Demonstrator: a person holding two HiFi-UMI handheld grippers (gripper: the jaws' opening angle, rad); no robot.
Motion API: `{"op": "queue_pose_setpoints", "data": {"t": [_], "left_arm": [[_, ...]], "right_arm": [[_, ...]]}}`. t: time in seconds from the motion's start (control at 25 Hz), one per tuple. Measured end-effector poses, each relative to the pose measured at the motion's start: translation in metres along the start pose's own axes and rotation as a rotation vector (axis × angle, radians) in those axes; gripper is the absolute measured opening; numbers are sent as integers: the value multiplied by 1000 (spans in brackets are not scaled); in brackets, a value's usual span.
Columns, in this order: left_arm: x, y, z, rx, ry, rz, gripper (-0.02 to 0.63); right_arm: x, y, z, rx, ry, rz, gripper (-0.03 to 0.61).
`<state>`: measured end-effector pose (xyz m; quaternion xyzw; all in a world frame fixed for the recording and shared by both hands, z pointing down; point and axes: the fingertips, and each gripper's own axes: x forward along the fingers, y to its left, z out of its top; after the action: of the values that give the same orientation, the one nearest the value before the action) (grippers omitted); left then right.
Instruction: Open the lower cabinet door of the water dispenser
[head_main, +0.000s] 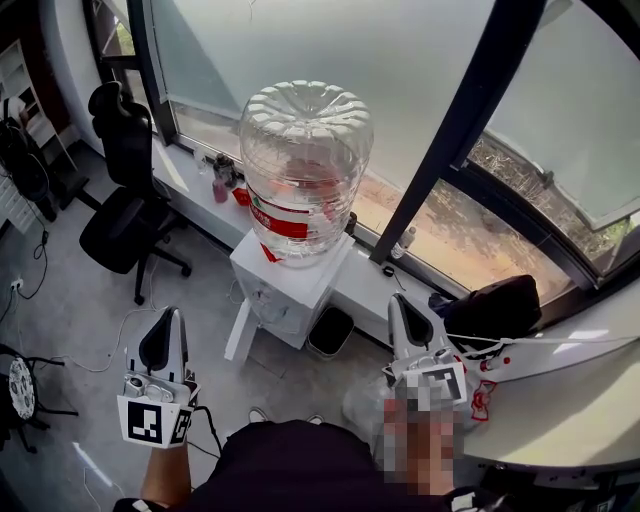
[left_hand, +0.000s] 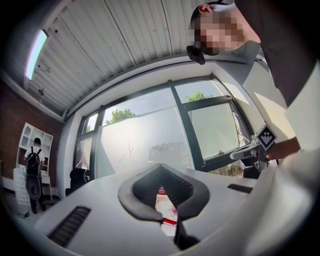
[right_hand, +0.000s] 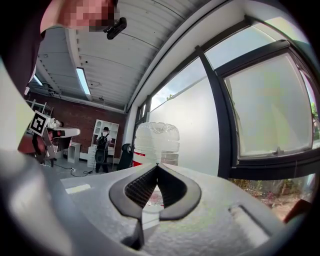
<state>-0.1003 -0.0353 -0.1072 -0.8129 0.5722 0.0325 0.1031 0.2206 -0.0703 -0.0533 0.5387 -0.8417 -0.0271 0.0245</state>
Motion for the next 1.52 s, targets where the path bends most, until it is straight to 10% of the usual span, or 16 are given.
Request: {"op": "queue_pose_setpoints", "data": {"t": [1.52], "left_arm": [[-1, 4, -7, -25, -7, -26, 6]], "right_arm": [[13, 26, 9, -11, 4, 38, 5]]}}
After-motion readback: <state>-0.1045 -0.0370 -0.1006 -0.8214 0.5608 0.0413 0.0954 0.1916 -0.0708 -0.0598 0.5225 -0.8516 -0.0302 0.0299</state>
